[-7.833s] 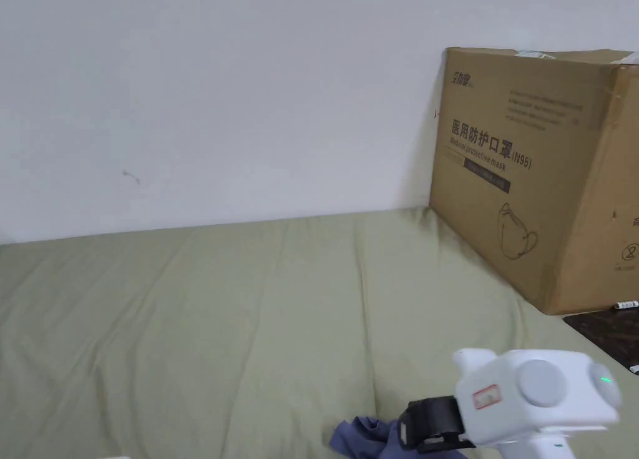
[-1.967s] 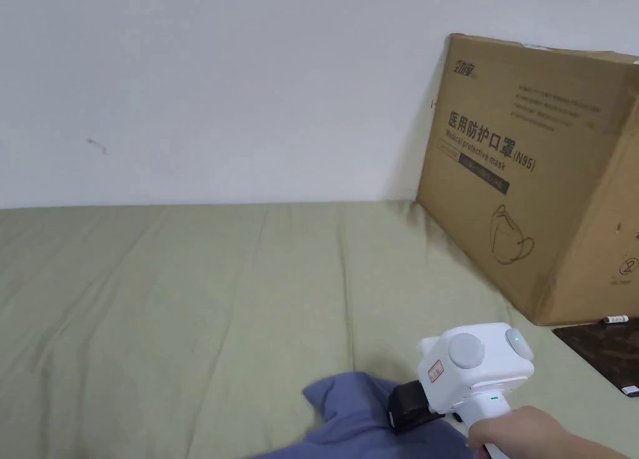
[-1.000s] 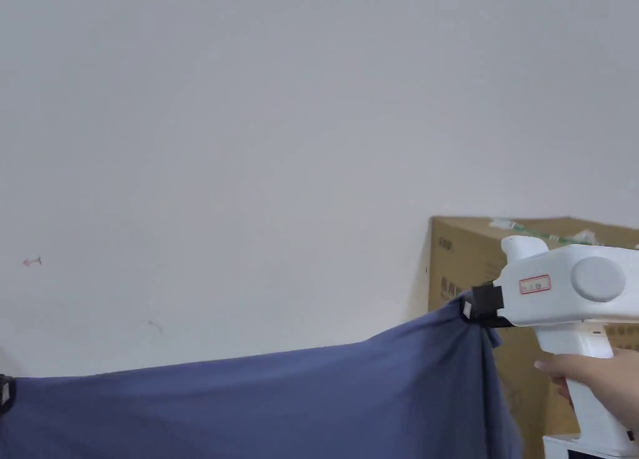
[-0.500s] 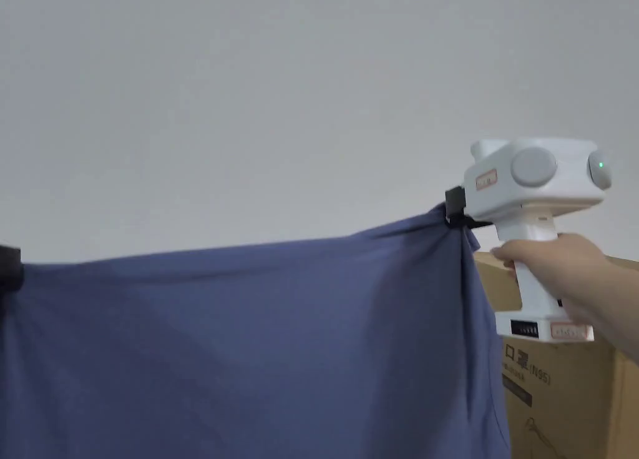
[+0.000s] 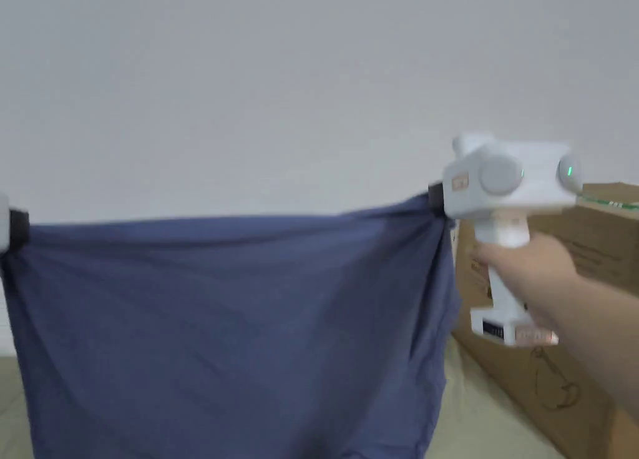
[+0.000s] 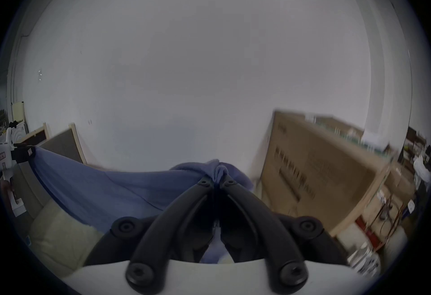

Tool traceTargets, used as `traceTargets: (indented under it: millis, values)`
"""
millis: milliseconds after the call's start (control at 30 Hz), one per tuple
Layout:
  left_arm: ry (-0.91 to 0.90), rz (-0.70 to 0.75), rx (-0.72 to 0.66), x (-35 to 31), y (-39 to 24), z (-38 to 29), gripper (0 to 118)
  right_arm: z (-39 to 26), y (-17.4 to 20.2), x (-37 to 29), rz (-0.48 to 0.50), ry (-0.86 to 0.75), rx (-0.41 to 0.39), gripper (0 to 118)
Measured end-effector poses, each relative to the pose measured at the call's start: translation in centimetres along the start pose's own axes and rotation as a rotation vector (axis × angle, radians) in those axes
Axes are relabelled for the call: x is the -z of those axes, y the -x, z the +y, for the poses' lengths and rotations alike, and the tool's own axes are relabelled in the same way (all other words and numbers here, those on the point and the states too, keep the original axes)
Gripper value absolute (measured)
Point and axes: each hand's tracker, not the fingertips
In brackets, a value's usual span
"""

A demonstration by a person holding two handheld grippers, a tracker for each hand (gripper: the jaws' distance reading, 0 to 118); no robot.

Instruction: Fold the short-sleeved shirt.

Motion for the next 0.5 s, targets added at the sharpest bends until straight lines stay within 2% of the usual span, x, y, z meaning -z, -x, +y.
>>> traceTargets:
  millis: [67,133,233,267,400,500]
  values:
    - [0.116,-0.027,-0.016,1.6,-0.3,-6.7,2,-7.9,0.0,1.5,-0.002,0.099,0.031,2]
    - [0.226,-0.041,-0.036,2.1,-0.1,-13.4,2,-15.5,-0.5,2.0,0.044,0.215,0.078,2]
    - [0.398,-0.047,-0.017,0.6,0.2,-23.7,2,-27.2,-1.2,0.7,0.046,0.406,0.079,2]
    - [0.437,-0.033,-0.013,-0.9,0.7,-27.1,2,-31.5,-1.4,-1.0,0.032,0.473,0.066,2]
    - [0.511,-0.084,-0.046,-6.8,3.5,-35.5,2,-41.4,-3.7,-8.6,0.084,0.607,0.096,2]
    - [0.557,-0.124,-0.013,-12.8,5.6,-39.5,2,-45.1,-5.1,-16.2,0.134,0.636,0.013,2]
